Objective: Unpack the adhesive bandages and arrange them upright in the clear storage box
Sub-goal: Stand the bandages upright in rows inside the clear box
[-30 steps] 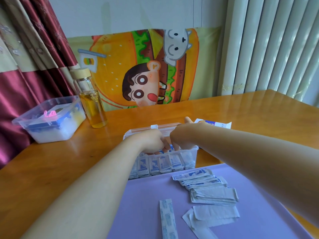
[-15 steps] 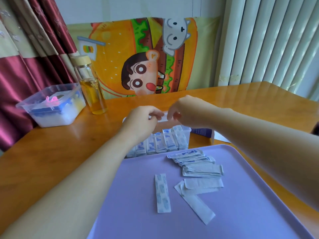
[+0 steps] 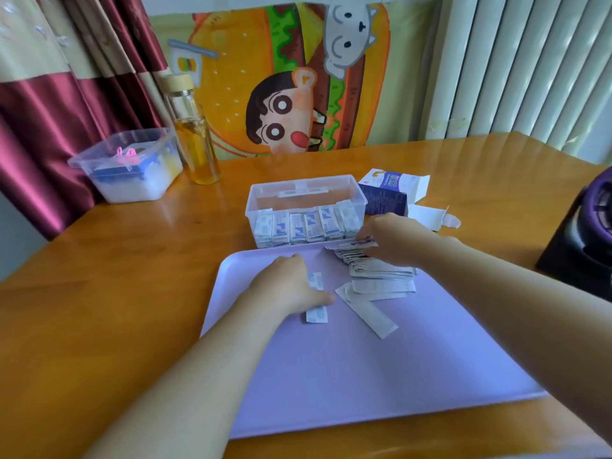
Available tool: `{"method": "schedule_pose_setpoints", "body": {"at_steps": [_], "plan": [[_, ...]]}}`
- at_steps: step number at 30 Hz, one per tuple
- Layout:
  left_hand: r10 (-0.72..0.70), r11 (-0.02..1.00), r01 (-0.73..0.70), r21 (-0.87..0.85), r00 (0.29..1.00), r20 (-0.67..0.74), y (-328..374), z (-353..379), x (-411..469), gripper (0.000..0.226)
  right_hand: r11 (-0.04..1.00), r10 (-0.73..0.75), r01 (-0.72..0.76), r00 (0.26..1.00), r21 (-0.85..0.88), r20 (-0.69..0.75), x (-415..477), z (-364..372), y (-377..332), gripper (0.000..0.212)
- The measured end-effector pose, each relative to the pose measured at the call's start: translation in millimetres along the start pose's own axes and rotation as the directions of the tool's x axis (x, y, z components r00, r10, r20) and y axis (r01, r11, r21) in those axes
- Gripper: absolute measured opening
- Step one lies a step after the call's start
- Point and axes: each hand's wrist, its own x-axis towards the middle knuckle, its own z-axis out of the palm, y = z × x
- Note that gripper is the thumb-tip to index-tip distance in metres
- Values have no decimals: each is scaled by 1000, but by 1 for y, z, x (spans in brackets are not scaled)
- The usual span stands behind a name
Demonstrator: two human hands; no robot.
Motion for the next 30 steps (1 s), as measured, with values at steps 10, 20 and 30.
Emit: {"method": "schedule_pose_setpoints", "body": {"at_steps": [10,20,30], "plan": [[24,982,-18,-188,999,31,-1,-3,0,62,998,20,-6,974,66,-224,-21,-9,9,18],[39,376,-100,-921,995,-92,21,4,-27,26,571,262,52,934,819,-242,-56,-12,-38,19],[-204,158,-193,-968,953,-223,11,17,-39,16,-126,204,-67,975,990,92,-80,4,-77,22]]}}
